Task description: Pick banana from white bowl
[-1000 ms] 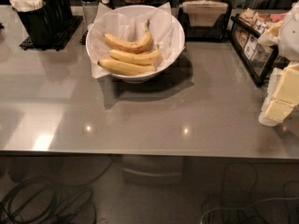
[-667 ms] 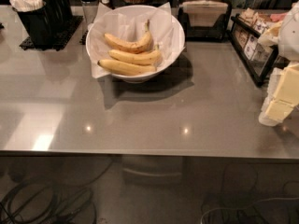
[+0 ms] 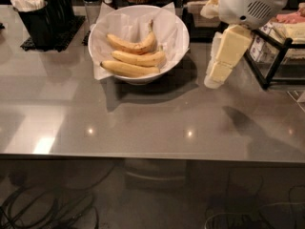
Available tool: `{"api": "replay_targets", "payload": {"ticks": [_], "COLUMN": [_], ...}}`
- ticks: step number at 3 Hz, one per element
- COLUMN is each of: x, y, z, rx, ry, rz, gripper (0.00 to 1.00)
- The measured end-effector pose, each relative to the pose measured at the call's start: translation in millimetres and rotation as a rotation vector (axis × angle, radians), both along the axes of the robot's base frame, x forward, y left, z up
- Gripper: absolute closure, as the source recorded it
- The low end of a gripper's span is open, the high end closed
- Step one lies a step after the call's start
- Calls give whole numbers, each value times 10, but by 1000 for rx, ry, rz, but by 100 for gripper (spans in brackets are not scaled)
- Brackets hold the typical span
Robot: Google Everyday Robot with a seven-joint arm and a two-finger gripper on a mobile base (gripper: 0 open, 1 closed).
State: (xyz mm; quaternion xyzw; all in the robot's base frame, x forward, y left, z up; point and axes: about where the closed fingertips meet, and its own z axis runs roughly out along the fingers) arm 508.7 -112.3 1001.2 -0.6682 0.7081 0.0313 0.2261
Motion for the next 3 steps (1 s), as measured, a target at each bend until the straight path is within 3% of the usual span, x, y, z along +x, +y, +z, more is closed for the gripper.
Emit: {"api": "replay_targets", "payload": {"ticks": [1,2,3], "x": [62,455,906], "y": [-51,97,381], "z": [-12,43,83], "rx": [69,256,395], "ry": [-24,-53,-35], "rz": [-32,-13,58], "gripper": [0,0,0]}}
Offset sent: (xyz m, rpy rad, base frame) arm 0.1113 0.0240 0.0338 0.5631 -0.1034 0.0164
